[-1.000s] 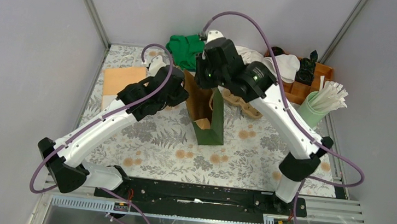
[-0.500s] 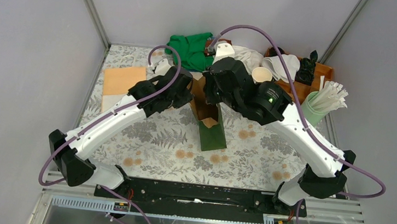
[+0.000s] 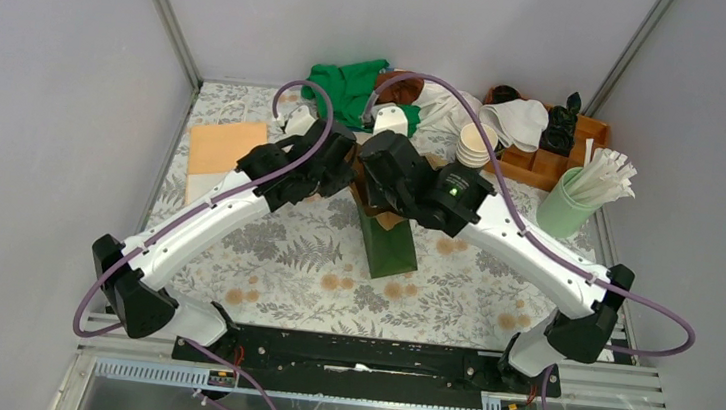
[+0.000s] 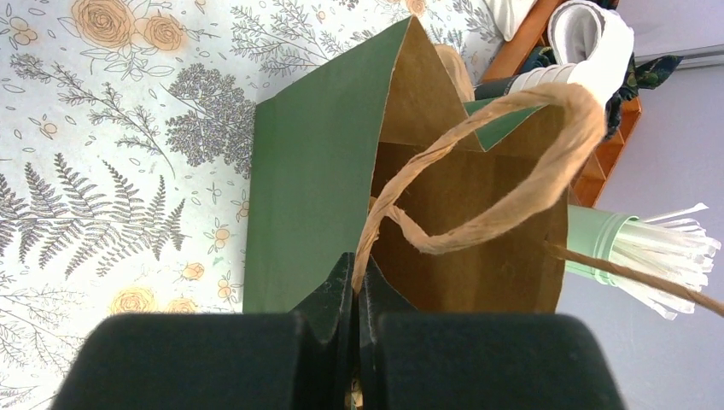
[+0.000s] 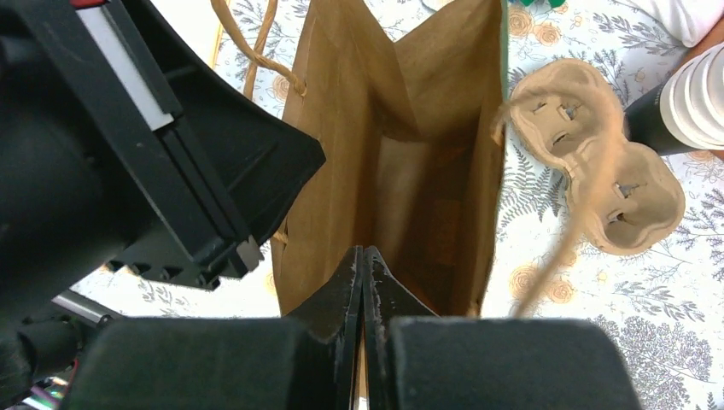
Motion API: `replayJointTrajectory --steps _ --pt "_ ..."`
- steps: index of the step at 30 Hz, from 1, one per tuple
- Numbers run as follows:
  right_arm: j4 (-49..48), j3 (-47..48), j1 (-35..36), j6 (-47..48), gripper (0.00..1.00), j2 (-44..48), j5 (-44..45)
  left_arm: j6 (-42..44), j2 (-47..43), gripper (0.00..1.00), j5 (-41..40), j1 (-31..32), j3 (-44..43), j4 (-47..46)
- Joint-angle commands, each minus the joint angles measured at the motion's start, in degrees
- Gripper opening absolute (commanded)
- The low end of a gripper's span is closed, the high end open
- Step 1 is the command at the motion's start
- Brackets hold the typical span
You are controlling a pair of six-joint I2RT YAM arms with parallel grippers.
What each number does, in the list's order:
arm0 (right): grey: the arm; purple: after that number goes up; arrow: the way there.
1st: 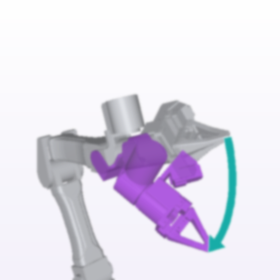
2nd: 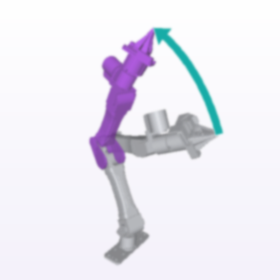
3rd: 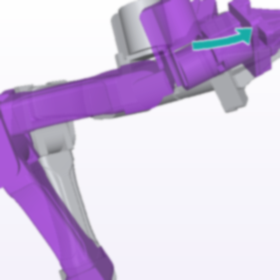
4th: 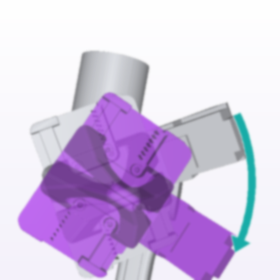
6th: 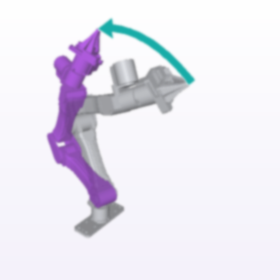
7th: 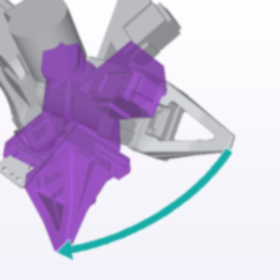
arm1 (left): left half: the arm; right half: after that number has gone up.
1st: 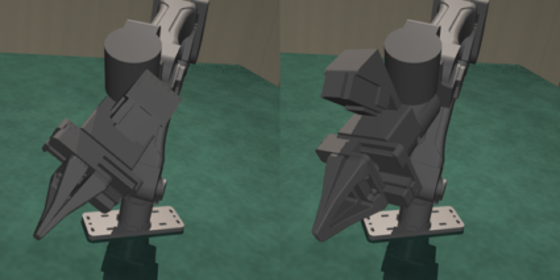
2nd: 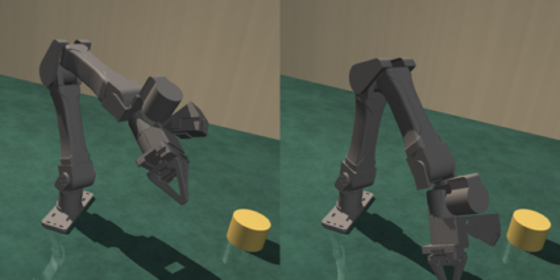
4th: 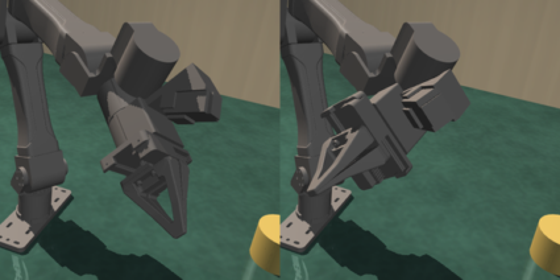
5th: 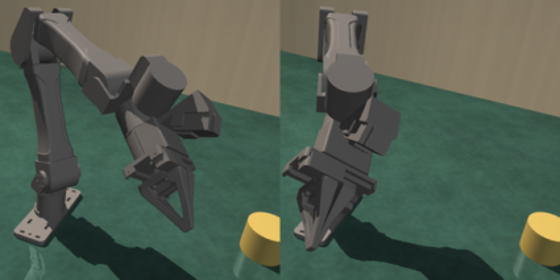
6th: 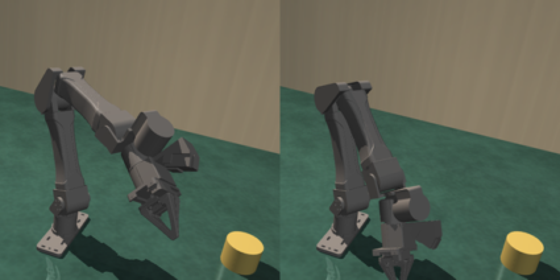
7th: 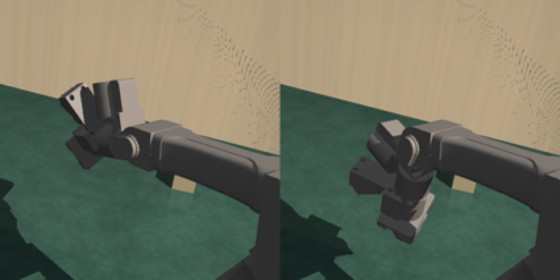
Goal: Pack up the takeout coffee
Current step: Open the takeout bag at the center of the board.
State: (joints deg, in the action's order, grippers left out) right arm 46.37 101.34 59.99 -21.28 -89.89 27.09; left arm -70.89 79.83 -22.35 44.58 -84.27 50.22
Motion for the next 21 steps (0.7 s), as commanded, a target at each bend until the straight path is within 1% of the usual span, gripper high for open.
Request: replayJointTrajectory --steps 1,5,11,17,21 --pt "-4.1 -1.5 0.5 1.1 0.00 -1.6 3.5 -0.8 0.1 0.00 -0.9 0.3 -3.0 0.0" --pt "-5.9 -4.0 0.1 4.5 0.00 -2.2 -2.2 -0.4 -0.3 0.00 -1.0 0.3 -2.9 0.3" --pt "-5.2 -7.0 -4.6 1.9 0.00 -2.1 -11.0 -0.3 -1.7 0.00 -1.5 0.3 -1.8 0.5" --pt "-3.3 -9.3 -7.2 2.0 0.00 -2.1 -12.5 1.1 -2.7 0.00 -1.8 0.3 -1.1 0.5" --pt "0.8 -7.3 -7.8 4.0 0.00 -4.0 -12.9 3.0 -2.1 0.00 -0.8 0.3 -2.2 1.3"
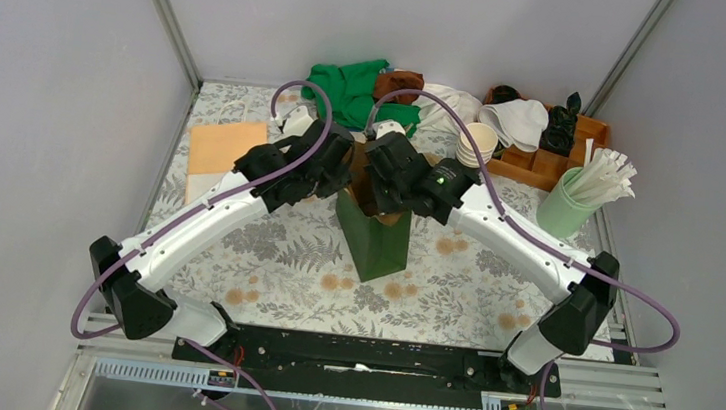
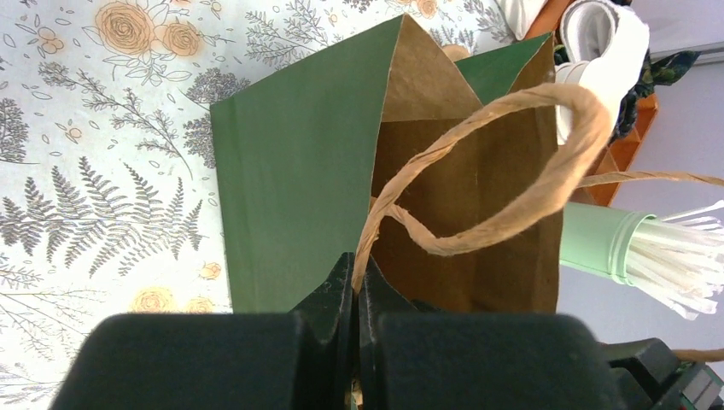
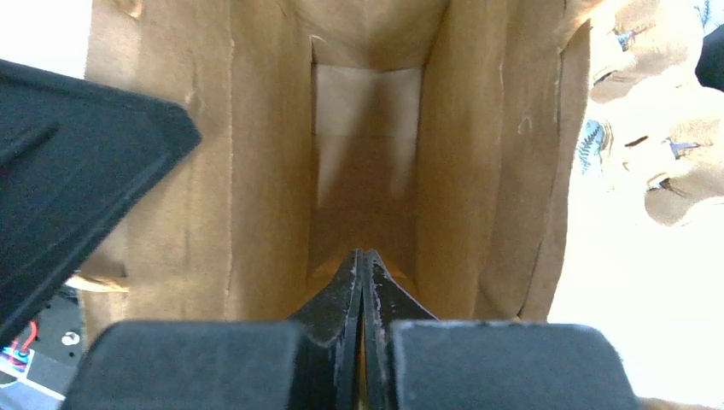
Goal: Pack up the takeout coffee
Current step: Open the takeout bag at the center of the board.
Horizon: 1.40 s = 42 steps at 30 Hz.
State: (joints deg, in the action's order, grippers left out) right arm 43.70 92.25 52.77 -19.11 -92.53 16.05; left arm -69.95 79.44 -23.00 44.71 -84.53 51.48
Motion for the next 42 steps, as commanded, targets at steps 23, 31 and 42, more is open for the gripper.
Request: replayJointTrajectory --steps 23,31,42 --pt "30.9 17.3 -4.4 5.1 0.00 -10.8 -11.8 9.3 -1.7 0.00 -0.6 1.7 -2.4 2.1" --pt "32.4 16.5 -4.4 2.9 0.00 -8.4 -19.7 10.2 -1.5 0.00 -5.6 2.7 -2.9 1.1" --pt "35.4 12.9 -4.5 -0.3 0.00 -1.5 -21.8 14.2 -4.3 0.00 -15.9 4.0 -1.9 -4.4"
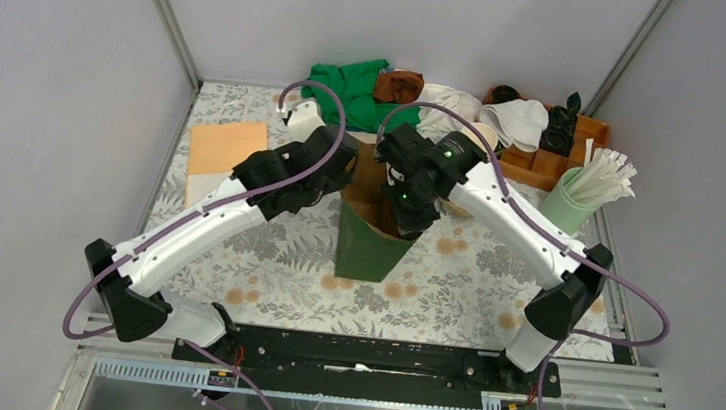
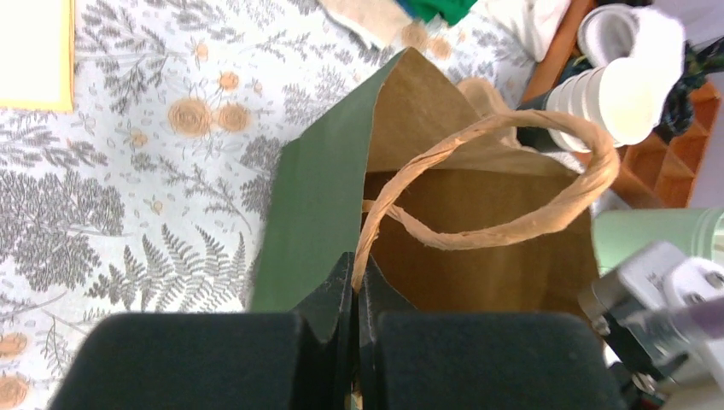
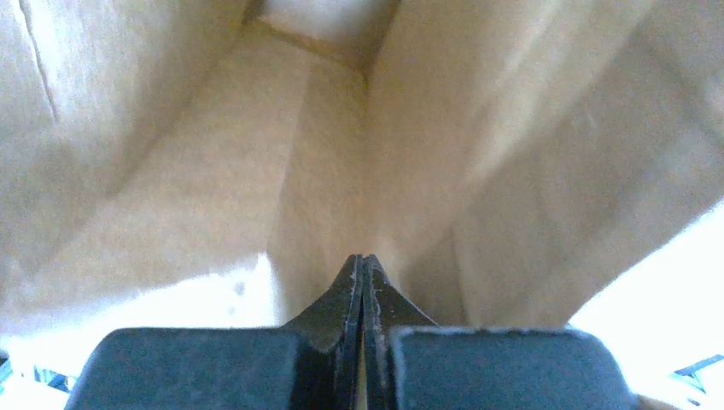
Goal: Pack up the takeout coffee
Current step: Open the takeout bag at the center of the board.
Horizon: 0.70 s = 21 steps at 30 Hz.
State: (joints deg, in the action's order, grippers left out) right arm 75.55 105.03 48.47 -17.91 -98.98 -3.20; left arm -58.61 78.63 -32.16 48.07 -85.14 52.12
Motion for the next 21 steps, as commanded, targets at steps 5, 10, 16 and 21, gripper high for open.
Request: replayJointTrajectory --steps 5,10,16,21 --pt "0.6 1.4 -0.1 -2.2 0.00 6.3 -5.8 5.7 -3.8 0.00 -6.9 2.0 -1.4 -7.8" --pt "-4.1 2.0 -0.1 -3.7 0.00 4.6 -5.1 5.7 -3.2 0.00 -0.7 2.3 -1.2 -8.3" --pt "-8.9 4.1 -0.1 -6.2 0.00 2.6 4.6 4.9 -4.5 0.00 5.0 2.2 0.9 -10.3" --pt "-13.4 4.0 -0.1 -7.2 0.00 1.7 2.1 5.4 -5.1 0.00 6.4 2.3 1.7 -10.9"
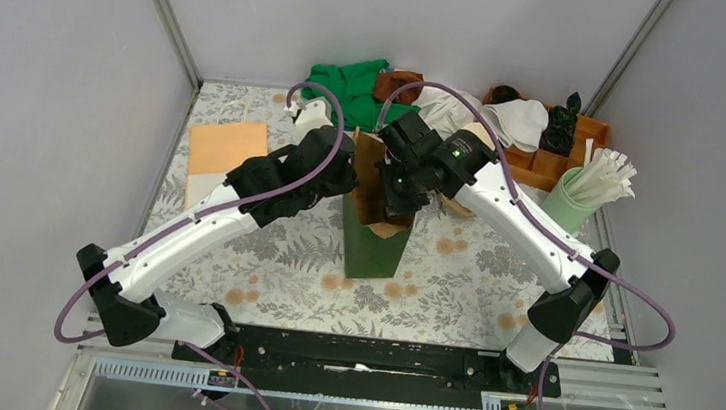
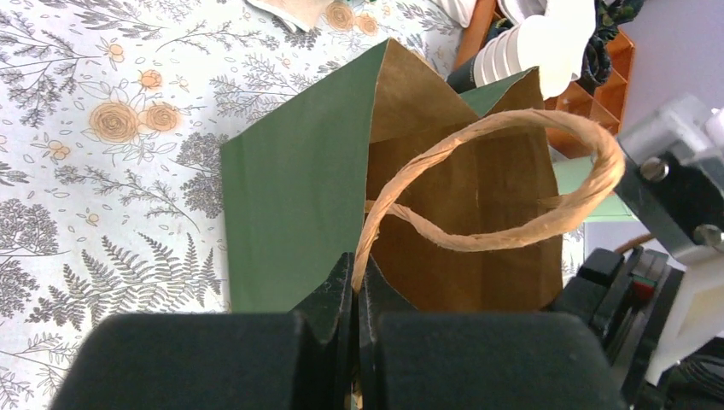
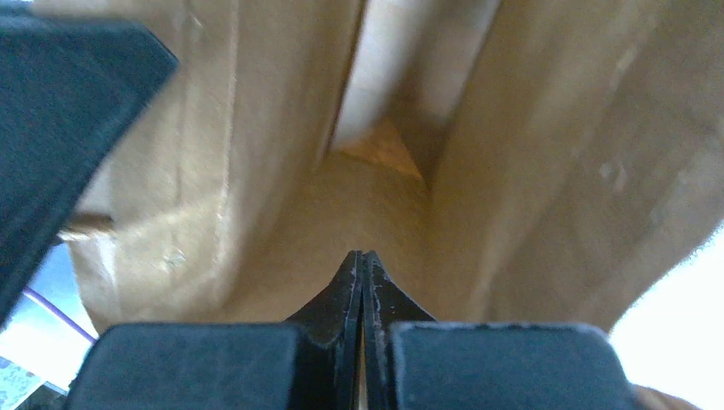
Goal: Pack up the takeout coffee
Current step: Open the takeout bag at the center of the board.
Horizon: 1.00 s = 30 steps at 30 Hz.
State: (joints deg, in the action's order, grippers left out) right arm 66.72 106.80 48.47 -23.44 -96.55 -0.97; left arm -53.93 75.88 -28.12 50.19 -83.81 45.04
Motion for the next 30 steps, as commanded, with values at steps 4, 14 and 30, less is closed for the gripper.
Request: replayJointTrajectory --steps 4,14,30 --pt "-3.1 2.5 -0.2 -1.1 0.00 -2.0 -6.9 1.0 -3.0 0.00 0.0 0.1 1.4 -4.1" --pt "-2.3 -7.0 0.3 0.9 0.00 3.0 -21.3 4.3 0.1 0.00 -3.7 -1.0 -0.3 -7.3" --pt "-19.6 -15.1 0.6 -5.3 0.00 11.9 -27.8 3.5 3.1 0.00 0.8 -3.0 -2.2 -8.0"
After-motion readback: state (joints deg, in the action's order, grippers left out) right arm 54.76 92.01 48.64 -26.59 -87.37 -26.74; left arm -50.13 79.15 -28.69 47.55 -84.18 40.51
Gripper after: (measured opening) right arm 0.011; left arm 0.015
